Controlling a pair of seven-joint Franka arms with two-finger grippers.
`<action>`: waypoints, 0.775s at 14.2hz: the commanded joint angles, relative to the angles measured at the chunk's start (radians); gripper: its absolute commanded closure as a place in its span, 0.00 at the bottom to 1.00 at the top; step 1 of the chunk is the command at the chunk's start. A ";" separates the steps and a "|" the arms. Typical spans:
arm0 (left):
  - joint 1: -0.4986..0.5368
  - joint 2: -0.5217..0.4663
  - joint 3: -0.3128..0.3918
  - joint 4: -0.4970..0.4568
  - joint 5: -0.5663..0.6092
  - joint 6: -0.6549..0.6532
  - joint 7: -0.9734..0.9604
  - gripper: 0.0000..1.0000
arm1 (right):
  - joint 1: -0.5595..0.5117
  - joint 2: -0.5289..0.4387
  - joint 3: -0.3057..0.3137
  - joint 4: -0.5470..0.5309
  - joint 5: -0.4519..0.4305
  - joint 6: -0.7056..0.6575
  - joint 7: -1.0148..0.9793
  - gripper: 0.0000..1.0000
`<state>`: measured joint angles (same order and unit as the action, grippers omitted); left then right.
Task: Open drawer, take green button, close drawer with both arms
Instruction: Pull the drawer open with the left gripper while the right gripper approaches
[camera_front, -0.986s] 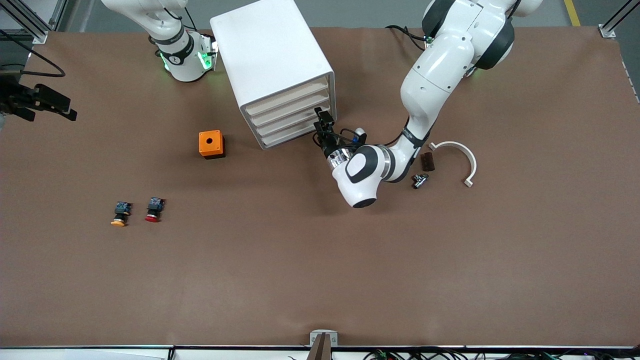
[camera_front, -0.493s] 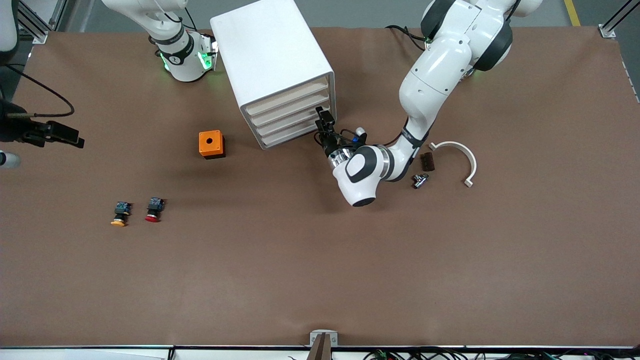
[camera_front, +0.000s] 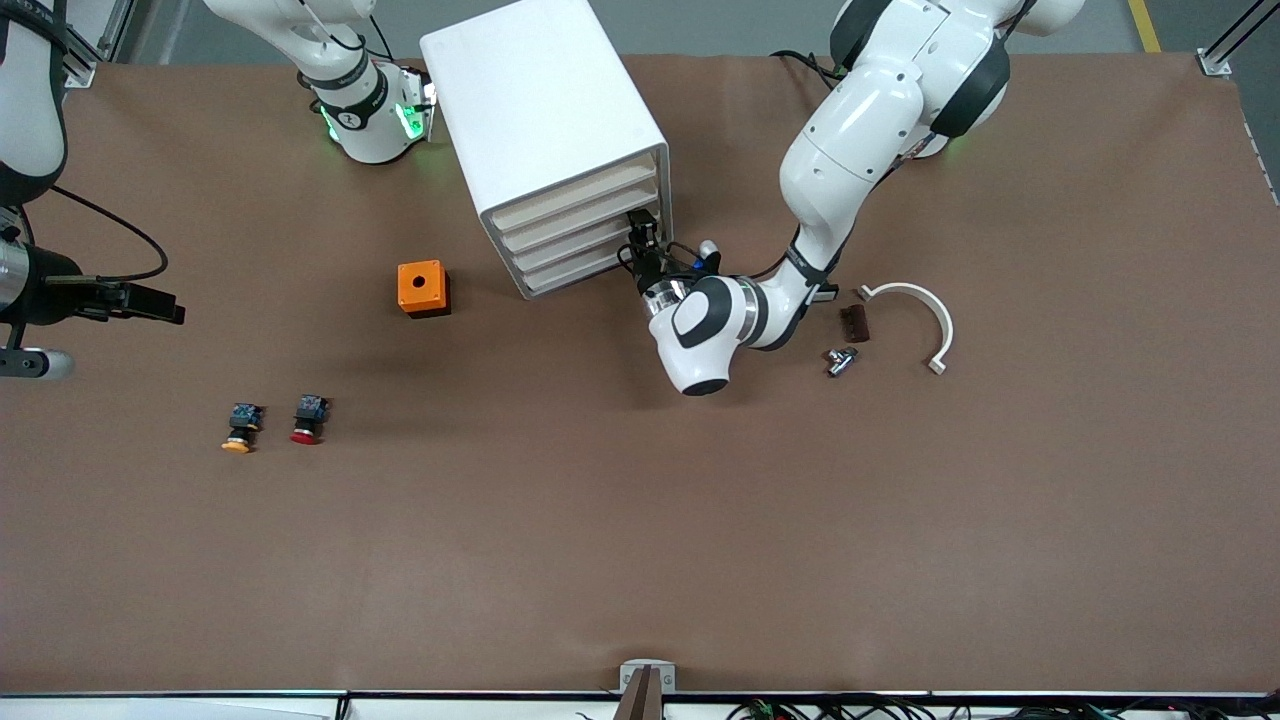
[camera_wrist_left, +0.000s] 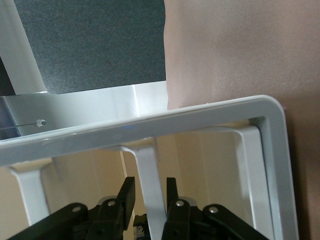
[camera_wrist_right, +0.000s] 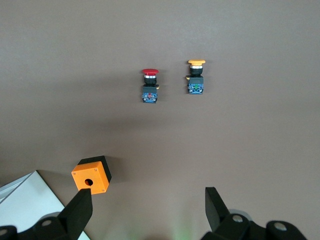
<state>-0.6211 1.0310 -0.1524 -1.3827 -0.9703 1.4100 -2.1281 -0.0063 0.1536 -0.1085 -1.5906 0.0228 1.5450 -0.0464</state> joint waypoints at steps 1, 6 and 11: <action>-0.003 0.012 0.010 0.010 0.004 -0.011 -0.018 0.84 | 0.009 0.004 0.010 0.018 -0.003 -0.023 0.115 0.00; 0.006 0.020 0.014 0.011 0.002 -0.006 -0.055 0.97 | 0.060 0.000 0.010 0.017 -0.003 -0.036 0.263 0.00; 0.064 0.034 0.016 0.014 -0.005 0.015 -0.055 0.94 | 0.077 -0.003 0.012 0.011 0.002 -0.036 0.311 0.00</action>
<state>-0.5948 1.0405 -0.1419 -1.3835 -0.9700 1.4041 -2.1963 0.0569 0.1536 -0.0979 -1.5893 0.0231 1.5258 0.2143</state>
